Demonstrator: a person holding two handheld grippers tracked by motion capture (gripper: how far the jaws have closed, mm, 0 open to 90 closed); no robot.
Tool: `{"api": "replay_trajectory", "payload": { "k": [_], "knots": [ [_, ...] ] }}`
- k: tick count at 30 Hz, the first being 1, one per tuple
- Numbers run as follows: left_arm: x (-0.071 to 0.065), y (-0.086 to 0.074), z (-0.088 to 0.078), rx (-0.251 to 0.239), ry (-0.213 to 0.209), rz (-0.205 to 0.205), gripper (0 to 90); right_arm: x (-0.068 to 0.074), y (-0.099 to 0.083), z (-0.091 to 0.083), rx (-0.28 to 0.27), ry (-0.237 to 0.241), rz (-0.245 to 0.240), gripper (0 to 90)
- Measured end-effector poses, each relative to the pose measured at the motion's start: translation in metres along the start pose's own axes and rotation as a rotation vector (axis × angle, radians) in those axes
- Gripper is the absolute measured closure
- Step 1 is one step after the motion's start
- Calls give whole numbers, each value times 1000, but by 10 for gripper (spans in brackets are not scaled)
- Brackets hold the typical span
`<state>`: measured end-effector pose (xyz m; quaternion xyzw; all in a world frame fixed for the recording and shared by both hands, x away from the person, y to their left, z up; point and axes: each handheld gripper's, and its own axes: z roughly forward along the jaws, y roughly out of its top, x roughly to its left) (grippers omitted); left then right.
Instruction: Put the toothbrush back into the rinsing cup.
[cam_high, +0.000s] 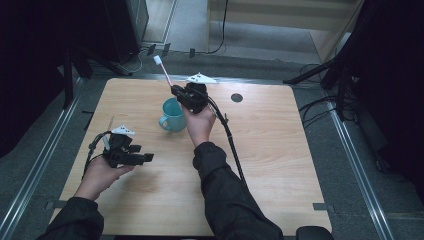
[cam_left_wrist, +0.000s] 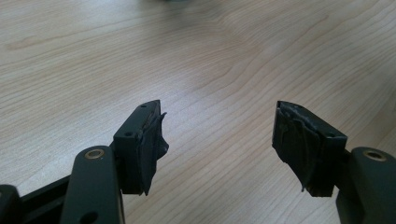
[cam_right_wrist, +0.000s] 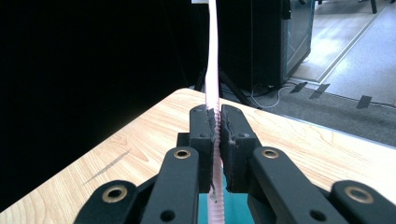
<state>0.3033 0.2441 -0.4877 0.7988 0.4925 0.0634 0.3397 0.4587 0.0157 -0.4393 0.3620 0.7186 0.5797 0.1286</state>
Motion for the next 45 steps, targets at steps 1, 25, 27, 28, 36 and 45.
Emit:
{"api": "replay_trajectory", "payload": {
  "k": [1,25,27,28,36,45],
  "knots": [
    [0,0,0,0,0,0,334,0,0,0,0,0,0,847],
    [2,-1,0,2,7,3,334,-5,-17,18,23,-13,11,846],
    [2,-1,0,4,8,0,334,-5,-19,19,27,-14,15,847],
    [2,-1,0,3,7,0,334,-5,-21,20,29,-16,15,846],
    [3,-1,0,3,10,-3,334,-6,-27,25,53,-16,21,846],
    [3,-1,1,8,7,-1,334,-5,-29,24,56,-18,22,846]
  ]
}}
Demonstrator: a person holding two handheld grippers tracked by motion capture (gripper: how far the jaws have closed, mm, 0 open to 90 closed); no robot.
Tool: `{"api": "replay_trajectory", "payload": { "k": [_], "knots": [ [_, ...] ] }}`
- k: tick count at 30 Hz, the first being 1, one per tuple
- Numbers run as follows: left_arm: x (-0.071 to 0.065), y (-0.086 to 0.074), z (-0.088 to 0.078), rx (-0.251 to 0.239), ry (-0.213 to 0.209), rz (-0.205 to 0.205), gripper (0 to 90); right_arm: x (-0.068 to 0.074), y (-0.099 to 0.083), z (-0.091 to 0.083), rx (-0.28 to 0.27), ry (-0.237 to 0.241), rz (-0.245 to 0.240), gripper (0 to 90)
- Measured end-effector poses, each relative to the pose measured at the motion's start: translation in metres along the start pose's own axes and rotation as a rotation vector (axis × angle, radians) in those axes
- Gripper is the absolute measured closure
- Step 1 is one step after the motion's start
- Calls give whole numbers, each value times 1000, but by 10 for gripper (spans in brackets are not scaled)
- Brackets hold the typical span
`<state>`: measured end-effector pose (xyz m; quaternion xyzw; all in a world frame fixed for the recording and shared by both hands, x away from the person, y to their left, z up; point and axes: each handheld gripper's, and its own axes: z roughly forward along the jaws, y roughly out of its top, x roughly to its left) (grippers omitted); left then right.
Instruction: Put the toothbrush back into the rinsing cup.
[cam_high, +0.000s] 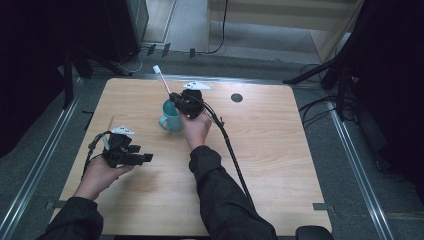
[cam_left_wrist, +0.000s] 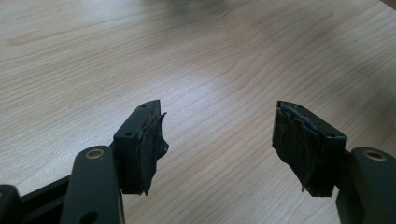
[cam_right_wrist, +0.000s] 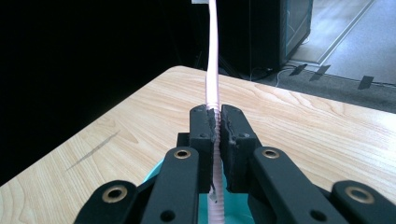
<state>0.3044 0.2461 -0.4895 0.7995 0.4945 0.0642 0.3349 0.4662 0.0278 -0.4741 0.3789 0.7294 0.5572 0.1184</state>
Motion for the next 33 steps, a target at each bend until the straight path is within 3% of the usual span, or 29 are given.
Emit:
{"api": "replay_trajectory", "payload": {
  "k": [10,33],
  "knots": [
    [-1,0,1,5,3,3,334,-2,-11,-5,16,-3,9,846],
    [0,0,2,9,-1,2,335,-1,-14,-4,50,-18,-10,837]
  ]
}}
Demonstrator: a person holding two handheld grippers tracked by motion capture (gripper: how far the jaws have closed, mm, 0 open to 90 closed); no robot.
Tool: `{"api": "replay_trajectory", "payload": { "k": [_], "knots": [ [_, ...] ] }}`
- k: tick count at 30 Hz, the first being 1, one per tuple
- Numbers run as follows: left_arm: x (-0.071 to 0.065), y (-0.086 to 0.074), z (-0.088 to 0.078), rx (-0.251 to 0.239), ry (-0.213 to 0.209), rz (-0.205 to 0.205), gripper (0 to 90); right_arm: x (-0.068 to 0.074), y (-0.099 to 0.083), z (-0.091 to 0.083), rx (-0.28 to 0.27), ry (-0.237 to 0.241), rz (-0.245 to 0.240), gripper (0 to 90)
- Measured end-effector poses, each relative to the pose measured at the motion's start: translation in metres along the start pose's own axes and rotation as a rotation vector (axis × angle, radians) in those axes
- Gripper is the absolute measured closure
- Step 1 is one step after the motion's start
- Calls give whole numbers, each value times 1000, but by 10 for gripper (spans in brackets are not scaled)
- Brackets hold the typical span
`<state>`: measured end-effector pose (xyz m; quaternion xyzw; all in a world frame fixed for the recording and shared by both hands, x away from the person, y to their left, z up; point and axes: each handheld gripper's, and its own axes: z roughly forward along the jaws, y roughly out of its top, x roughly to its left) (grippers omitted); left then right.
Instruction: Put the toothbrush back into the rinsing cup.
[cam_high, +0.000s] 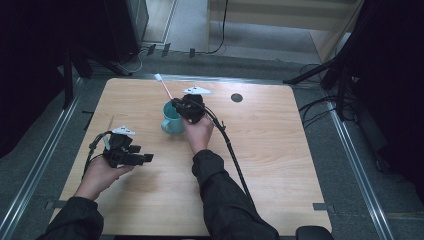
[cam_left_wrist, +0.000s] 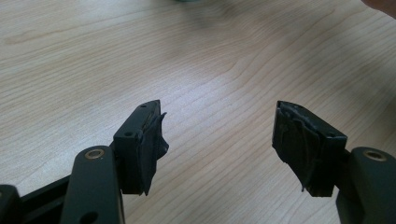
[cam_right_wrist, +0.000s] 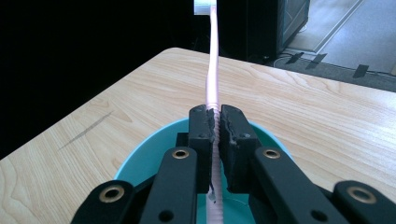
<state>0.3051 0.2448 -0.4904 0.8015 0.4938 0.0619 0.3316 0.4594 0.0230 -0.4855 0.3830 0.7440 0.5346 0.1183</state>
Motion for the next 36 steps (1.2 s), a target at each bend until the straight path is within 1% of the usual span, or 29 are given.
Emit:
{"api": "replay_trajectory", "payload": {
  "k": [5,6,8,15,25,36],
  "knots": [
    [0,0,0,-1,1,0,335,0,-1,1,10,-4,-6,836],
    [0,0,0,1,0,0,334,0,-2,1,23,-12,-17,836],
    [0,0,0,-1,2,-1,334,-1,-3,1,29,-15,-20,836],
    [0,0,1,2,0,1,334,-3,-4,1,33,-13,-14,836],
    [0,0,1,6,-1,5,334,-3,-5,0,62,-9,-9,835],
    [0,0,1,5,-3,4,334,-2,-5,1,78,-11,-18,817]
  ]
}}
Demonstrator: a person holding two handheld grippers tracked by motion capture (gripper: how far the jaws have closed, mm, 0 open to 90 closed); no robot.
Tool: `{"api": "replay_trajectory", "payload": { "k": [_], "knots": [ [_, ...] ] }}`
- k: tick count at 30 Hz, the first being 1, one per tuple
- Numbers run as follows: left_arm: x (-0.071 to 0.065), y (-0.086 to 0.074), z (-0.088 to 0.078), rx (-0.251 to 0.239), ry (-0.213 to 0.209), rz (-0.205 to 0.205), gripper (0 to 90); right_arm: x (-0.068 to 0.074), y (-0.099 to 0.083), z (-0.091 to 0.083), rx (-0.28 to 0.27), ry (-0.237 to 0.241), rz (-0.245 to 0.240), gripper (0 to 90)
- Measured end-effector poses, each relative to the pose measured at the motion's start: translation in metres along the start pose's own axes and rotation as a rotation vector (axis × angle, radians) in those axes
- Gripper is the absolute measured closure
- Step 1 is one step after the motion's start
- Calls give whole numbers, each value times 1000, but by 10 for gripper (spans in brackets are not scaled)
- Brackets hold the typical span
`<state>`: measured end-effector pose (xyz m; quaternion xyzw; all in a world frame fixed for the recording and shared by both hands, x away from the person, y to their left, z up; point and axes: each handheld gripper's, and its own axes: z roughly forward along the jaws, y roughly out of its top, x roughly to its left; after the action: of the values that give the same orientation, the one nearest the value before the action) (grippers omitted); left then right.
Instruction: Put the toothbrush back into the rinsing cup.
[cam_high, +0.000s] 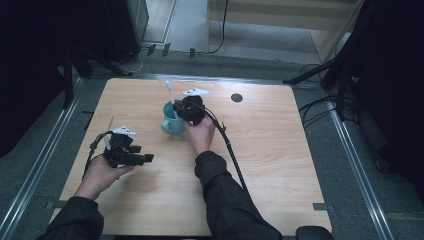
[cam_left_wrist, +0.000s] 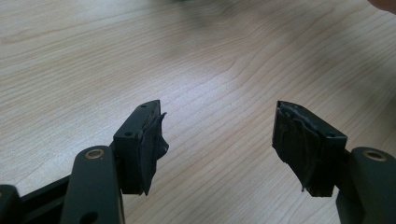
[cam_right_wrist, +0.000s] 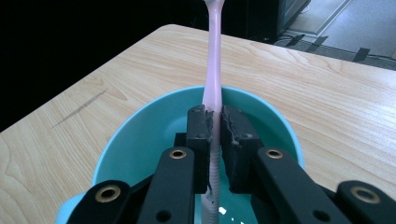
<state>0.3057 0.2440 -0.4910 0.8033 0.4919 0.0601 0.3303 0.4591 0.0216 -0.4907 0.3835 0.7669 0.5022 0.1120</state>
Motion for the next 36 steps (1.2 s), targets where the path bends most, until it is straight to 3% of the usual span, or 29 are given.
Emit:
{"api": "replay_trajectory", "payload": {
  "k": [5,13,19,26,31,32,36],
  "knots": [
    [0,0,0,-3,0,-2,334,0,1,-3,-6,11,18,789],
    [0,0,0,-3,4,-9,334,3,11,-16,-40,11,-4,791],
    [0,0,0,1,6,-4,334,8,17,-31,-28,49,4,790],
    [1,0,0,4,6,-5,334,13,16,-43,21,79,-28,765],
    [0,0,2,11,7,0,333,22,14,-53,52,106,-77,764],
    [0,1,2,10,6,1,333,27,13,-56,62,115,-106,764],
    [0,0,2,19,12,6,333,31,11,-63,87,130,-133,756]
  ]
}}
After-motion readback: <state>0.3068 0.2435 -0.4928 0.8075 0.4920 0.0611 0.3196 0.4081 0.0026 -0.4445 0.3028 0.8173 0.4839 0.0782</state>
